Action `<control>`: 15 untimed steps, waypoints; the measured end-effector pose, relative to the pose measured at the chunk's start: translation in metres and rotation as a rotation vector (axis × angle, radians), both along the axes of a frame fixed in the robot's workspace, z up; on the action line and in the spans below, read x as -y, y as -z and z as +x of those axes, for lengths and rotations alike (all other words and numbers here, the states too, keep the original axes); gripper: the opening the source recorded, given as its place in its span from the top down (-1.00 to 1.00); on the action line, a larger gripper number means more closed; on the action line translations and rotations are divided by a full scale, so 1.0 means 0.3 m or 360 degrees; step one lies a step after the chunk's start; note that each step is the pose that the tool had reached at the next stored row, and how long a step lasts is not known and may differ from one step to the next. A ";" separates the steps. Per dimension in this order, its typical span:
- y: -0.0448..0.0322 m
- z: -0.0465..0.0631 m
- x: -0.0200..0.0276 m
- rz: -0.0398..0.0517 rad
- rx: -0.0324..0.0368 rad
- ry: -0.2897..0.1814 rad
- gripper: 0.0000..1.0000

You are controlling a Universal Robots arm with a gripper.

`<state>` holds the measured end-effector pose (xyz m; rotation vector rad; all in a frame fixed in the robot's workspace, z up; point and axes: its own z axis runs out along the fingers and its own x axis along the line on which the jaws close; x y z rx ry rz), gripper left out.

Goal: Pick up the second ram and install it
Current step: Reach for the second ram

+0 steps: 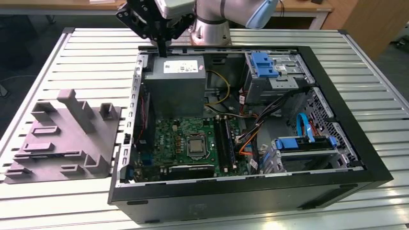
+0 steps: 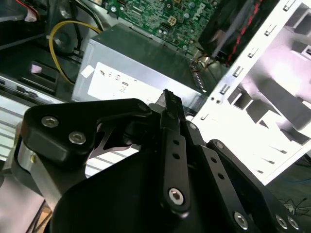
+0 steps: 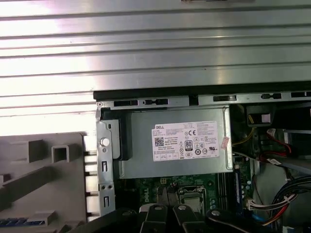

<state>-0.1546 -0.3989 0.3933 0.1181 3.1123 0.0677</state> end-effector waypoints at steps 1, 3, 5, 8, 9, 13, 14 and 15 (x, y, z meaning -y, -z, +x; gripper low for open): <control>0.000 -0.010 0.000 0.0000 0.0000 0.0000 0.80; 0.000 -0.030 0.000 0.0000 0.0000 0.0000 0.80; 0.000 -0.051 0.000 0.0000 0.0000 0.0000 0.80; 0.000 -0.081 0.000 0.0000 0.0000 0.0000 0.80; 0.000 -0.092 0.000 0.0000 0.0001 0.0000 0.80; 0.000 -0.133 0.000 0.0000 0.0001 0.0000 0.80; 0.000 -0.143 0.000 0.0000 0.0001 0.0000 0.80; 0.000 -0.154 0.000 0.0000 0.0001 0.0000 0.80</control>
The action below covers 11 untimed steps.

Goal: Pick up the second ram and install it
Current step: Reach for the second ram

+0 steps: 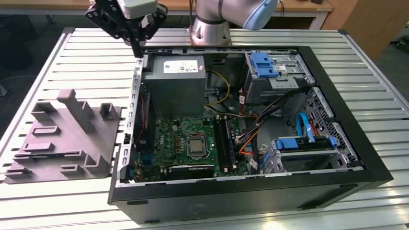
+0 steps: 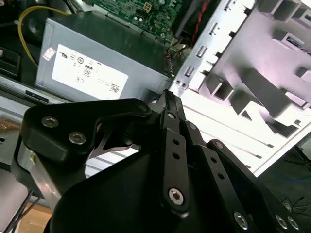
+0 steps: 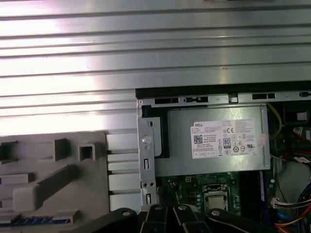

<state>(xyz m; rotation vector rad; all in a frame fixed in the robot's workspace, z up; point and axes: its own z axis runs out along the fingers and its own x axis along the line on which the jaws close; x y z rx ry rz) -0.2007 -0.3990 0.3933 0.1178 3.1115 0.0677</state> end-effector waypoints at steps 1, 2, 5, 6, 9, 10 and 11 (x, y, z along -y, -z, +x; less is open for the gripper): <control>0.000 -0.012 0.000 0.0000 0.0000 0.0000 0.80; 0.000 -0.024 0.000 0.0000 0.0000 0.0000 0.80; 0.000 -0.058 0.000 0.0000 0.0001 0.0000 0.80; 0.000 -0.070 0.000 0.0000 0.0001 0.0000 0.80; 0.000 -0.105 0.000 0.0000 0.0001 0.0000 0.80; 0.000 -0.116 0.000 0.0000 0.0001 0.0000 0.80; 0.000 -0.128 0.000 0.0000 0.0001 0.0000 0.80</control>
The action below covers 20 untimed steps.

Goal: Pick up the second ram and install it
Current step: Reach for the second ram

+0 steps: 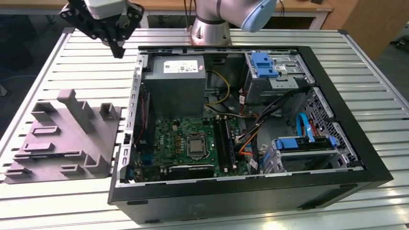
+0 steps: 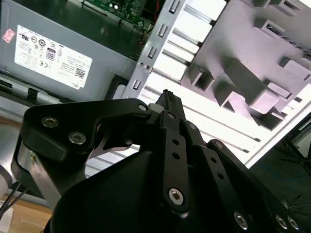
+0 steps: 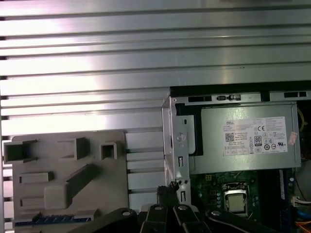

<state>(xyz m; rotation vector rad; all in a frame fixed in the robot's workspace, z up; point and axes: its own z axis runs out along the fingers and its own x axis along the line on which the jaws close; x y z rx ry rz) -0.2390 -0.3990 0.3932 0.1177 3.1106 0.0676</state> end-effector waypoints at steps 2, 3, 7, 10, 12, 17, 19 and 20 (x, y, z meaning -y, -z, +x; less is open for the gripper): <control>0.000 -0.025 0.000 0.0000 0.0000 0.0000 0.80; 0.000 -0.036 0.000 0.0000 0.0000 0.0000 0.80; 0.001 -0.089 0.000 0.0000 0.0000 0.0000 0.80; 0.001 -0.130 0.000 0.0000 0.0001 0.0000 0.80; 0.001 -0.157 0.000 0.0000 0.0001 0.0000 0.80; 0.002 -0.229 0.000 0.0000 0.0001 0.0000 0.80; 0.003 -0.258 0.000 0.0000 0.0001 0.0000 0.80; 0.003 -0.272 0.000 0.0000 0.0001 0.0000 0.80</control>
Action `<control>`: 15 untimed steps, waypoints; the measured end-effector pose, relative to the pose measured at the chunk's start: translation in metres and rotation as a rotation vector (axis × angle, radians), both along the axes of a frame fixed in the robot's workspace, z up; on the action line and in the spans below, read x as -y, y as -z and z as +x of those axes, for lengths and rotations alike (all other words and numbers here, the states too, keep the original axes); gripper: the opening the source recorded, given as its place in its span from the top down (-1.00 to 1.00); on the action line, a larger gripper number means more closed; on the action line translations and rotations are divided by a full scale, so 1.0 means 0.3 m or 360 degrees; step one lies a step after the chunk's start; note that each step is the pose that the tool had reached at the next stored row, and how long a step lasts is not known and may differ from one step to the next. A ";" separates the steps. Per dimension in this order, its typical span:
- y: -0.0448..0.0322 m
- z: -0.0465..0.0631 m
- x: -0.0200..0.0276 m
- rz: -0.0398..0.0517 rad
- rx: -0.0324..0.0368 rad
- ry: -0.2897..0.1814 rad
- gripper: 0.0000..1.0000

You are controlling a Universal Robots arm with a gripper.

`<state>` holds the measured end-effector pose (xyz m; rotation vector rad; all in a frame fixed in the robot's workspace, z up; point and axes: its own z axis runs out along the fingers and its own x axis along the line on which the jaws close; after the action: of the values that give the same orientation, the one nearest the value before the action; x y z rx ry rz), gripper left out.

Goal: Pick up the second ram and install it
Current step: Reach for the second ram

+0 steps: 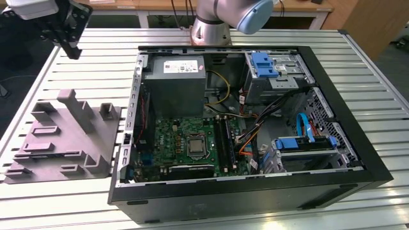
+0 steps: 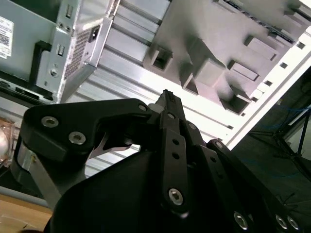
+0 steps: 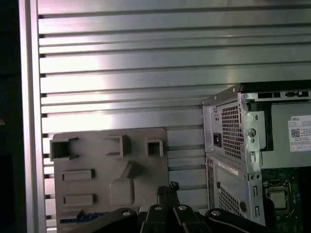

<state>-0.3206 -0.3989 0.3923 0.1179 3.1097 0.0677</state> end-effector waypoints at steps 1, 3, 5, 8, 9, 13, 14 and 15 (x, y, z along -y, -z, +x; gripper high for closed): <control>0.000 -0.014 0.000 0.0000 0.0000 0.0000 0.80; 0.001 -0.040 0.000 0.0000 0.0000 0.0000 0.80; 0.001 -0.064 0.000 0.0000 0.0000 0.0000 0.80; 0.002 -0.099 0.000 0.0000 0.0000 0.0000 0.80; 0.003 -0.110 0.000 0.0000 0.0000 0.0000 0.80; 0.005 -0.155 0.000 0.0000 0.0000 0.0000 0.80; 0.006 -0.169 0.000 0.0000 0.0000 0.0000 0.80; 0.007 -0.181 0.000 0.0000 0.0000 0.0000 0.80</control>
<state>-0.3750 -0.3989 0.3901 0.1179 3.1096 0.0678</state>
